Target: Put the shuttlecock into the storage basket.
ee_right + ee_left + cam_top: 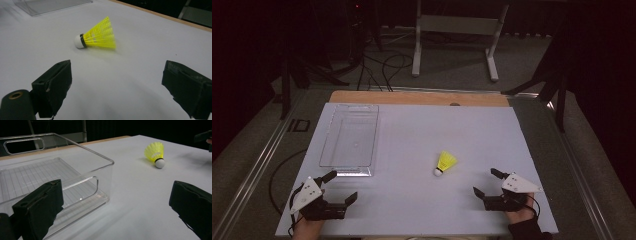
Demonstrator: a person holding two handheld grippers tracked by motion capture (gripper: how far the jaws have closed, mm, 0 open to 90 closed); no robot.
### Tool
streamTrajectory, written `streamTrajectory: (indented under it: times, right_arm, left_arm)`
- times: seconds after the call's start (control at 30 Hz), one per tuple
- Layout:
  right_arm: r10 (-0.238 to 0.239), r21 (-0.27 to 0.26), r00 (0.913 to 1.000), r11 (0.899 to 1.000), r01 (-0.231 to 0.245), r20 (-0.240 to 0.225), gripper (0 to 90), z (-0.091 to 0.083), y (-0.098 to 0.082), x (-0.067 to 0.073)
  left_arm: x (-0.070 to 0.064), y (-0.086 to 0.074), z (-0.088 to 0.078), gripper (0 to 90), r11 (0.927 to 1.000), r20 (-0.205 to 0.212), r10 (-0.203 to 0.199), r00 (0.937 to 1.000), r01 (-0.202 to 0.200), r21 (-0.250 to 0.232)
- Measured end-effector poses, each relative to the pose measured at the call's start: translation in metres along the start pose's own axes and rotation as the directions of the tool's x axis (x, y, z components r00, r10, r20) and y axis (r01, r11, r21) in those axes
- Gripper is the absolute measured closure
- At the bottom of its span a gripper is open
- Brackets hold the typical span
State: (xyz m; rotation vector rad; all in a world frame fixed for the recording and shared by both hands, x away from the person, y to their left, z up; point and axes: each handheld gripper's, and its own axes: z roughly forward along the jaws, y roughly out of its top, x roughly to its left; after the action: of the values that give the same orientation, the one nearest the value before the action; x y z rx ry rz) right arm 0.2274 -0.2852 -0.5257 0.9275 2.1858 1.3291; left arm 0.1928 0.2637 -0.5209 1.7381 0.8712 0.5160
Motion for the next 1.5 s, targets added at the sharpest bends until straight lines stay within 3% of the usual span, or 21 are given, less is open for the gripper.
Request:
streamTrajectory:
  times: [0.27,0.4,0.57,0.67,0.9,1.03,1.27,1.5]
  right_arm:
    - [-0.001,-0.005,1.0,1.0,0.001,-0.002,9.6,-0.002,0.0,-0.001]
    - [-0.021,-0.038,0.9998,0.999,0.021,-0.004,9.6,-0.003,0.002,0.001]
    - [-0.024,-0.028,0.9997,0.999,0.024,-0.007,9.5,-0.002,0.002,0.002]
    - [-0.034,-0.038,0.9994,0.999,0.034,-0.006,9.6,-0.003,0.001,0.002]
    - [-0.028,-0.04,0.9996,0.999,0.027,-0.007,9.6,-0.003,0.001,0.002]
    - [-0.03,-0.047,0.9995,0.998,0.03,-0.003,9.6,-0.004,0.001,0.003]
    - [-0.029,-0.05,0.9996,0.998,0.029,-0.001,9.6,-0.004,0.001,0.002]
    - [-0.022,-0.046,0.9997,0.999,0.022,-0.009,9.6,-0.005,0.002,0.003]
  left_arm:
    - [0.001,0.001,-0.001,0.1,1.0,-0.014,-0.003,0.9999,0.003,-0.004]
    - [-0.001,0.003,0.0,0.1,0.9999,0.002,0.007,1.0,-0.007,0.011]
    - [-0.003,0.006,0.0,0.1,0.9995,0.027,0.005,0.9996,-0.005,0.031]
    - [-0.007,0.012,-0.002,0.0,0.9989,0.008,0.031,0.9995,-0.031,0.035]
    - [-0.008,0.021,-0.004,0.0,0.9981,0.038,0.021,0.9991,-0.023,0.057]
    - [-0.009,0.03,-0.005,0.0,0.9921,0.054,0.074,0.9958,-0.079,0.097]
    - [-0.008,0.045,-0.005,0.0,0.9845,0.097,0.091,0.9912,-0.104,0.142]
    - [-0.009,0.06,-0.006,0.0,0.9665,0.133,0.107,0.9853,-0.134,0.218]
